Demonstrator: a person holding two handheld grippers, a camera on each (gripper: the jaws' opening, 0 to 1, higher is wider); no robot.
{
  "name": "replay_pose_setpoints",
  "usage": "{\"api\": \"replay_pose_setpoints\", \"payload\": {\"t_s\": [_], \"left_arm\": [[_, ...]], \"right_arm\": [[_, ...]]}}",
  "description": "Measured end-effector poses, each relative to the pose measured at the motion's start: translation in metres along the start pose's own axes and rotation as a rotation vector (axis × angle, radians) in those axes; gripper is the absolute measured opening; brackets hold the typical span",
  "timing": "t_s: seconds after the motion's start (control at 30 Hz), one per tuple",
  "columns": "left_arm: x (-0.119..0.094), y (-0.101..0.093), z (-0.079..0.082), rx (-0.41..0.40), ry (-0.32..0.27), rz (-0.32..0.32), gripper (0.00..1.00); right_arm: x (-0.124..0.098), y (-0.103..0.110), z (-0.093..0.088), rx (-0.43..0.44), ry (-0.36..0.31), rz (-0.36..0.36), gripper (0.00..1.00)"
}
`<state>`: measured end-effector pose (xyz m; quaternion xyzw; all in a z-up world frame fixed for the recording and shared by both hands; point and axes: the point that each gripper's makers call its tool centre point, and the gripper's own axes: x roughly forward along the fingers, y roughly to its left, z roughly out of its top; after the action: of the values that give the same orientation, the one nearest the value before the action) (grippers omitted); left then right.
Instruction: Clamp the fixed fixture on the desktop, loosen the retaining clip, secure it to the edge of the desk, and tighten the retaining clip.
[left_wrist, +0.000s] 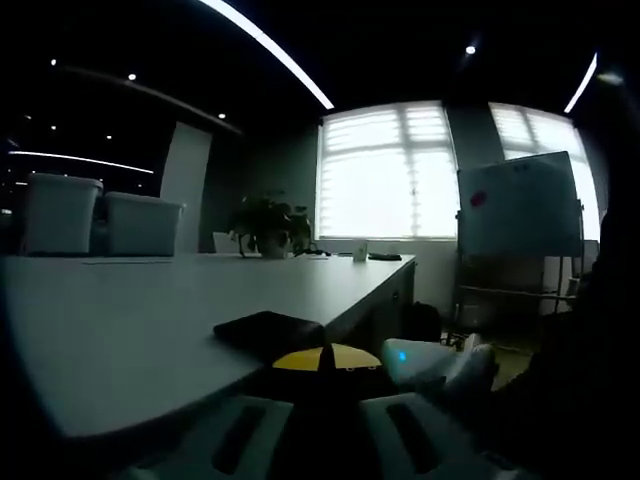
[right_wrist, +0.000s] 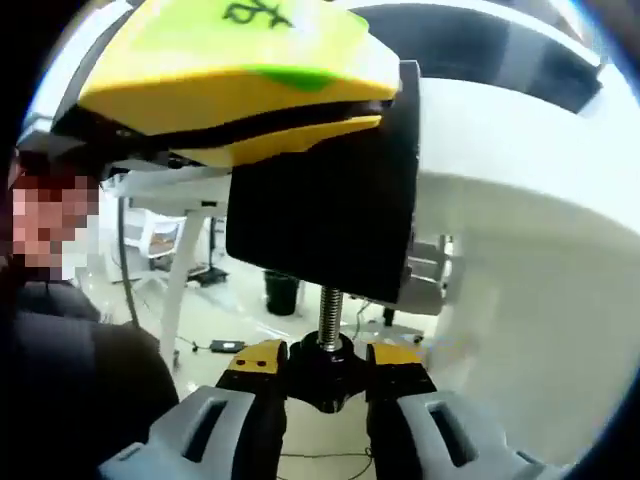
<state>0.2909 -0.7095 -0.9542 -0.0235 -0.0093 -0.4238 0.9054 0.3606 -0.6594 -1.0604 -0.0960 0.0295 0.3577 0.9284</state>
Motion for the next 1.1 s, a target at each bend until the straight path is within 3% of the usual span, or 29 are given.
{"api": "replay_pose_setpoints", "payload": {"t_s": [0.3,0.4,0.43,0.57,0.67,0.77,0.8,0.87,1.0,1.1], "left_arm": [[0.000,0.001,0.000,-0.005,0.002,-0.003,0.01],[0.000,0.003,0.000,-0.002,0.006,0.001,0.01],[0.000,0.003,0.000,-0.003,0.007,0.002,0.01],[0.000,0.007,-0.001,-0.007,0.002,0.000,0.01],[0.000,0.009,-0.001,-0.010,0.002,0.001,0.01],[0.000,0.010,-0.001,-0.002,0.009,0.000,0.01],[0.000,0.008,-0.001,0.001,0.010,-0.001,0.01],[0.000,0.007,-0.002,0.004,0.011,0.002,0.01],[0.000,0.007,-0.001,0.006,0.013,0.008,0.01],[0.000,0.005,-0.001,0.014,0.013,0.007,0.01]], "right_arm": [[-0.001,0.019,0.002,-0.052,-0.026,0.344,0.28],[-0.001,0.021,0.003,-0.063,-0.025,0.379,0.29],[0.000,0.021,0.002,-0.102,-0.030,0.392,0.29],[0.001,0.022,0.001,-0.095,-0.026,0.393,0.29],[0.001,0.018,-0.001,-0.053,0.013,0.300,0.29],[-0.001,0.009,0.004,0.014,-0.002,0.179,0.30],[-0.002,0.007,0.005,-0.019,-0.004,0.136,0.31],[-0.005,0.004,0.007,0.007,-0.008,0.054,0.32],[-0.010,-0.002,-0.001,0.064,0.015,-0.121,0.35],[-0.014,-0.004,0.000,0.091,-0.011,-0.229,0.35]]}}
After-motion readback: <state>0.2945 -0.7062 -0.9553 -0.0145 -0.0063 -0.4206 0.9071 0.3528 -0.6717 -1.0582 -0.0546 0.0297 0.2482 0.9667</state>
